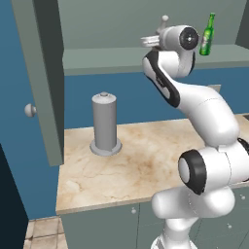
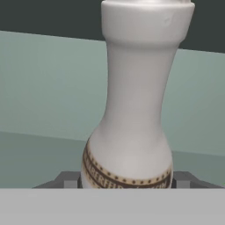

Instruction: Sort all alcoholic drinks to one cabinet, and non-alcoholic drinks to the other.

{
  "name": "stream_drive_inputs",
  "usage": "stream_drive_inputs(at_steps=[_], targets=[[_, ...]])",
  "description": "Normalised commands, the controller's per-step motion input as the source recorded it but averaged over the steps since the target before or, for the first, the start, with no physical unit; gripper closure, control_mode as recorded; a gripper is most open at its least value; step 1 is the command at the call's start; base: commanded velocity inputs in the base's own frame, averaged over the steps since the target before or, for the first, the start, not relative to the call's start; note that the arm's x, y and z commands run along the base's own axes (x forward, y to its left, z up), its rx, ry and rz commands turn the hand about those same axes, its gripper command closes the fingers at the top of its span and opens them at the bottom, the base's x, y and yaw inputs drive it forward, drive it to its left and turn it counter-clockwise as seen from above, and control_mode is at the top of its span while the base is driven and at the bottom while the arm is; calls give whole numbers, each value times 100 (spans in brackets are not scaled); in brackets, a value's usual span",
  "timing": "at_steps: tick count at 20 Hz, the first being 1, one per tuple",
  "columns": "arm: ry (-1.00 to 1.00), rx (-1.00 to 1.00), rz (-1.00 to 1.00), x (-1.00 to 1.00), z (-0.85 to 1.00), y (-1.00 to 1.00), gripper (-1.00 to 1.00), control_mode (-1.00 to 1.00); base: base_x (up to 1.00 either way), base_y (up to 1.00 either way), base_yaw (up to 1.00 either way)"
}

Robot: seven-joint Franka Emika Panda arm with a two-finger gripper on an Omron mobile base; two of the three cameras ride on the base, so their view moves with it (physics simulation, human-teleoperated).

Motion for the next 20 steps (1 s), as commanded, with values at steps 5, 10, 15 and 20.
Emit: stream_drive_inputs(at_steps=[5, 10, 15, 20], targets=[[0, 0, 0, 25, -10, 0, 100, -100, 0, 0, 0], [0, 0, 0, 24, -10, 0, 100, -100, 0, 0, 0], [1, 0, 0, 24, -10, 0, 100, -100, 0, 0, 0], [1, 1, 0, 17, -8, 0, 100, -100, 0, 0, 0]])
